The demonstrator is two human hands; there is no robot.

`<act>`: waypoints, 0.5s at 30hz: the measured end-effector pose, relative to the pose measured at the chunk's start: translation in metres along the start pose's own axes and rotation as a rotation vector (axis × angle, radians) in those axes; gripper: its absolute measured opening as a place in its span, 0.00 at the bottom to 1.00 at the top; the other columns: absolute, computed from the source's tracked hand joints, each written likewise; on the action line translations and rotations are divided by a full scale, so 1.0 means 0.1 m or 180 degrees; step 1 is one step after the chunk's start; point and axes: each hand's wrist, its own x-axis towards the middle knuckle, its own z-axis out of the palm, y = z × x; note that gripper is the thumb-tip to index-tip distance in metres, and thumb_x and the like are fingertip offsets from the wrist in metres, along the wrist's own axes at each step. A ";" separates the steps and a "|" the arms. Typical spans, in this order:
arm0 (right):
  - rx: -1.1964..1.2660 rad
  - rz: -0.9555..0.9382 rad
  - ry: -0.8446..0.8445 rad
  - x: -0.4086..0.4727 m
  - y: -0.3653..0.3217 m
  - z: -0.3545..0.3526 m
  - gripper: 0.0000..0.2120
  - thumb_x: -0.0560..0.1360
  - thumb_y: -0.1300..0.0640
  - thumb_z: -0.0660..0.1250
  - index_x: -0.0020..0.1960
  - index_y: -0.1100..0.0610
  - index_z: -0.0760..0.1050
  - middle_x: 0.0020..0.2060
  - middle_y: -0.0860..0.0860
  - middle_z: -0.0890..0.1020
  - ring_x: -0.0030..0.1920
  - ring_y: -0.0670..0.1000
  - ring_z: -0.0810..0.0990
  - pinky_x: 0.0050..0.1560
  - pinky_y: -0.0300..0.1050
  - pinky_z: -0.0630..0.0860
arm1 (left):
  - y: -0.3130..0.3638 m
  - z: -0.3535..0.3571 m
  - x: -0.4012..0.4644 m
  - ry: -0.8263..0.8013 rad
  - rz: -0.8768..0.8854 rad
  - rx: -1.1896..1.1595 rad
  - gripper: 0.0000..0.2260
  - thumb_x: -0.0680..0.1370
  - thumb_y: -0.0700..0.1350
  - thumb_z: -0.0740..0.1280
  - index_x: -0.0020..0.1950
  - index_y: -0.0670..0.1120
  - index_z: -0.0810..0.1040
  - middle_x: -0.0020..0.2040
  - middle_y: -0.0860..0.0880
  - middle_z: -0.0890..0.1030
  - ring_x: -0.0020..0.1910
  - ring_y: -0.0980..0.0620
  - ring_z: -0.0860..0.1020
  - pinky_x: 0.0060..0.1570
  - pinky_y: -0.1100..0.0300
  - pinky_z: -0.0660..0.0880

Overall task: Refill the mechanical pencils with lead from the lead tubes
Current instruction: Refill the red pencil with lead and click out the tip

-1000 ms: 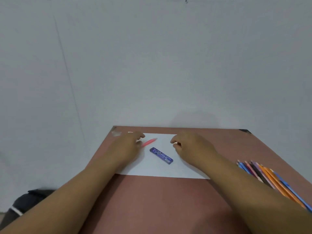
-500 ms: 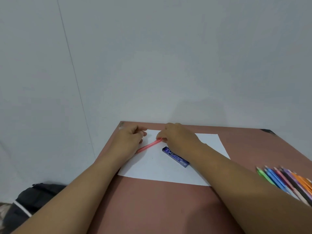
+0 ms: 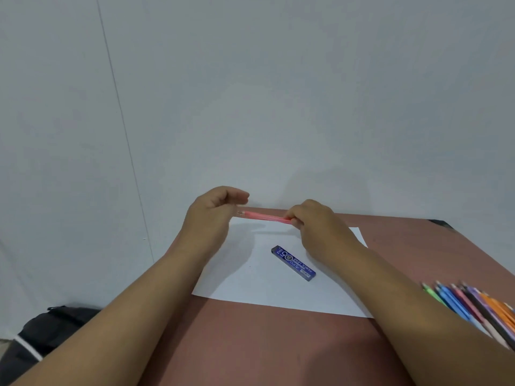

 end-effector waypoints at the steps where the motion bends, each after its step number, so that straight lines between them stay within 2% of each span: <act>1: 0.0037 0.0015 0.0027 -0.01 0.01 -0.02 0.14 0.85 0.58 0.57 0.59 0.48 0.80 0.51 0.46 0.74 0.53 0.51 0.75 0.51 0.49 0.74 | 0.05 0.03 0.00 -0.0027 0.0187 0.0316 0.15 0.77 0.40 0.64 0.52 0.59 0.84 0.52 0.63 0.84 0.51 0.64 0.79 0.52 0.63 0.73; 3: 0.0126 0.0015 0.0128 -0.01 0.01 -0.04 0.13 0.85 0.58 0.59 0.60 0.49 0.81 0.50 0.46 0.74 0.51 0.50 0.75 0.46 0.44 0.69 | 0.13 0.09 0.05 -0.0298 0.0679 0.1570 0.11 0.76 0.55 0.67 0.57 0.63 0.81 0.56 0.66 0.81 0.57 0.64 0.77 0.58 0.59 0.73; 4: 0.0180 0.0001 0.0186 -0.02 0.00 -0.05 0.13 0.85 0.58 0.59 0.60 0.51 0.81 0.50 0.47 0.74 0.50 0.50 0.74 0.43 0.41 0.66 | 0.18 0.13 0.07 -0.0515 0.0856 0.2273 0.15 0.75 0.60 0.68 0.61 0.64 0.79 0.59 0.65 0.80 0.60 0.61 0.76 0.60 0.55 0.74; 5: 0.0259 -0.0025 0.0255 -0.03 0.00 -0.06 0.12 0.84 0.59 0.60 0.59 0.52 0.82 0.50 0.48 0.75 0.48 0.49 0.74 0.41 0.38 0.64 | 0.22 0.19 0.08 -0.0694 0.0974 0.2868 0.18 0.75 0.62 0.69 0.65 0.62 0.78 0.60 0.61 0.80 0.62 0.57 0.76 0.61 0.51 0.74; 7: 0.0449 -0.0099 0.0419 -0.06 -0.02 -0.06 0.11 0.83 0.60 0.62 0.58 0.54 0.83 0.48 0.50 0.77 0.46 0.49 0.73 0.41 0.30 0.64 | 0.29 0.32 0.12 -0.0729 0.1193 0.3486 0.15 0.79 0.59 0.68 0.64 0.57 0.80 0.57 0.54 0.82 0.59 0.50 0.77 0.56 0.53 0.74; 9: 0.0637 -0.0106 0.0609 -0.09 -0.03 -0.08 0.09 0.82 0.60 0.65 0.56 0.54 0.84 0.45 0.48 0.78 0.44 0.48 0.74 0.42 0.27 0.65 | 0.30 0.37 0.13 -0.0642 0.1213 0.3388 0.10 0.82 0.55 0.64 0.57 0.54 0.82 0.49 0.52 0.82 0.50 0.51 0.78 0.42 0.61 0.70; 11: 0.1314 0.0217 0.0795 -0.12 -0.02 -0.12 0.06 0.80 0.59 0.68 0.53 0.52 0.84 0.42 0.44 0.81 0.40 0.45 0.79 0.41 0.26 0.68 | 0.21 0.37 0.08 -0.0527 0.1140 0.3073 0.09 0.84 0.51 0.62 0.56 0.55 0.82 0.46 0.54 0.82 0.45 0.55 0.75 0.35 0.70 0.62; 13: 0.2394 0.0666 0.0846 -0.17 -0.03 -0.18 0.06 0.78 0.60 0.71 0.51 0.51 0.84 0.39 0.45 0.84 0.37 0.44 0.83 0.43 0.30 0.75 | 0.09 0.33 0.04 -0.0381 0.1163 0.2708 0.08 0.83 0.49 0.64 0.54 0.54 0.83 0.41 0.56 0.80 0.39 0.59 0.74 0.39 0.74 0.64; 15: 0.3039 0.0895 0.0807 -0.19 -0.03 -0.21 0.06 0.77 0.62 0.72 0.48 0.52 0.85 0.38 0.49 0.86 0.37 0.48 0.85 0.47 0.40 0.82 | 0.00 0.33 0.03 -0.0407 0.1008 0.2250 0.05 0.82 0.48 0.67 0.49 0.54 0.83 0.36 0.58 0.78 0.36 0.63 0.74 0.42 0.78 0.62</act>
